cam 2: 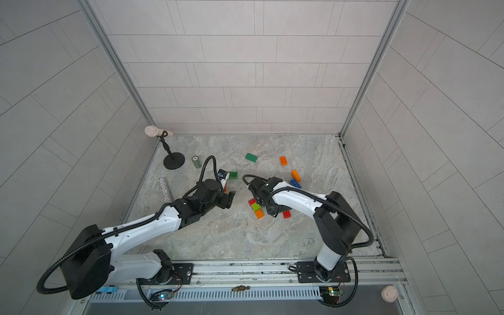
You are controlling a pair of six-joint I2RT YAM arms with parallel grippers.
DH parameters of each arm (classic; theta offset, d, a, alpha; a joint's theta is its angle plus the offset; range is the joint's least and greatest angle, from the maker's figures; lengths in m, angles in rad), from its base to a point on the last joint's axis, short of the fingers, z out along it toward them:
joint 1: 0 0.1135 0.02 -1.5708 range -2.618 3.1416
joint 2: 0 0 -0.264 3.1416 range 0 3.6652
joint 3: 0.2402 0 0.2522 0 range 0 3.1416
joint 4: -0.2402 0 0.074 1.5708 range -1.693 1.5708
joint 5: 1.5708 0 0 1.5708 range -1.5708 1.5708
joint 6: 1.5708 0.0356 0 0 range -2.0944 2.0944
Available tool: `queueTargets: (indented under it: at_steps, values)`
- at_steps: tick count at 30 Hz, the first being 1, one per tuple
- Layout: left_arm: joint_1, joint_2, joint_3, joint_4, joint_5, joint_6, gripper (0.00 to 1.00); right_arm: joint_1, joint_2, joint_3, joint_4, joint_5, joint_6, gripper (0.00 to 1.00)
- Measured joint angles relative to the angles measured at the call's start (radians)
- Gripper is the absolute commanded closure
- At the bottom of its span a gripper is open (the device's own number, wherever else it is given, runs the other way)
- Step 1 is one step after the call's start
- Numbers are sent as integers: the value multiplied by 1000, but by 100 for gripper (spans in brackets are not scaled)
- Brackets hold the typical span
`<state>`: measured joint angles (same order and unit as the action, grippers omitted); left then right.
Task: Assemble a rectangle with lego
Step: Place the lego brick at the center of the board, then adjust the lego brick at the center of the board.
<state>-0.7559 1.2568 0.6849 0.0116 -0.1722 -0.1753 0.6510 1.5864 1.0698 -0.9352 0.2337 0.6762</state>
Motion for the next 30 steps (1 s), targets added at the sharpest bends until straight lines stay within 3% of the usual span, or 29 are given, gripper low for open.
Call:
queueTargets:
  at_steps: [3, 7, 13, 18, 23, 30]
  values:
    - [-20, 29, 1, 5, 8, 7, 15, -147, -46, -96, 81, -137, -42, 34]
    - [-65, 88, 18, -5, 16, 15, 14, -234, -55, -163, 199, -291, -75, 34]
    - [-85, 119, 37, -21, 19, 27, 14, -259, -69, -264, 328, -466, -37, 38]
    - [-84, 120, 49, -21, 16, 43, 14, -213, -87, -269, 373, -546, 19, 41]
    - [-84, 120, 50, -26, 12, 51, 14, -208, -129, -193, 313, -557, -6, 39]
    - [-84, 120, 50, -25, 10, 51, 13, -257, -48, -5, 175, -390, -192, 31]
